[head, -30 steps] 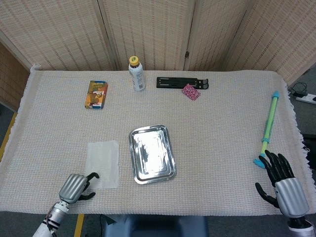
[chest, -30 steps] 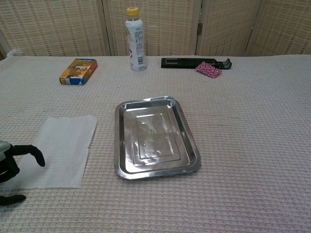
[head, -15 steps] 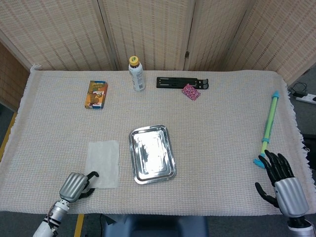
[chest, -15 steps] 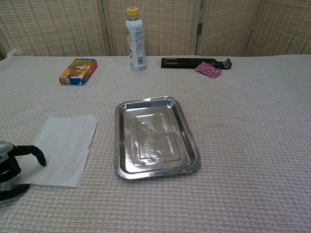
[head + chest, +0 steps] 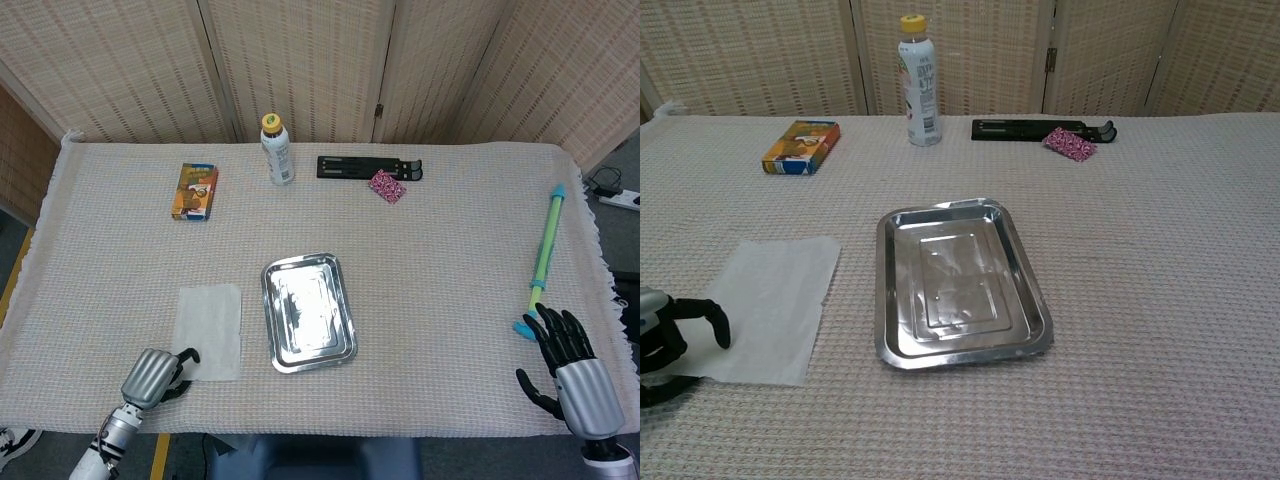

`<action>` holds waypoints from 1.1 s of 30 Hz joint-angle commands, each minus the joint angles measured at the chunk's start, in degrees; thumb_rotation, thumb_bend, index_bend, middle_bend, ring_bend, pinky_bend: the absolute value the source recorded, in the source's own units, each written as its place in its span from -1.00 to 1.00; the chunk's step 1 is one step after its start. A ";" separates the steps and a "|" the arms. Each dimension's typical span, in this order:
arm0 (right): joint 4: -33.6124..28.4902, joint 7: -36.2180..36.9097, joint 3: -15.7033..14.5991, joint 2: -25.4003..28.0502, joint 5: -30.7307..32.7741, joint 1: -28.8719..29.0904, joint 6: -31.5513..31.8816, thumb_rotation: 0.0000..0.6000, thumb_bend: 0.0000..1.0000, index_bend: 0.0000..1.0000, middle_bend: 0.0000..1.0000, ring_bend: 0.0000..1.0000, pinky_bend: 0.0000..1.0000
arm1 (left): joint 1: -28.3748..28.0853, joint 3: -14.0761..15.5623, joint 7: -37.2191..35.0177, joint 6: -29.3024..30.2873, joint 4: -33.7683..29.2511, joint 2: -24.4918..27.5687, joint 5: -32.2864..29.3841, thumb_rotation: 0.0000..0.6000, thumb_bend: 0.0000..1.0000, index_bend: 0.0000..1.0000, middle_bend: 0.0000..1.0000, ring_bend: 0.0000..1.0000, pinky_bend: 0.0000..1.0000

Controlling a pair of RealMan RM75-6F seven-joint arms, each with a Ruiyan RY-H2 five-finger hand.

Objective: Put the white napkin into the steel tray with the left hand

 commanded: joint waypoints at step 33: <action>-0.83 0.29 -0.12 0.52 -0.46 -0.11 0.57 1.00 -0.18 -1.00 -1.00 -1.00 -1.00 | 1.85 -4.49 -0.52 17.28 7.86 -4.36 3.32 1.00 0.25 0.01 1.00 1.00 1.00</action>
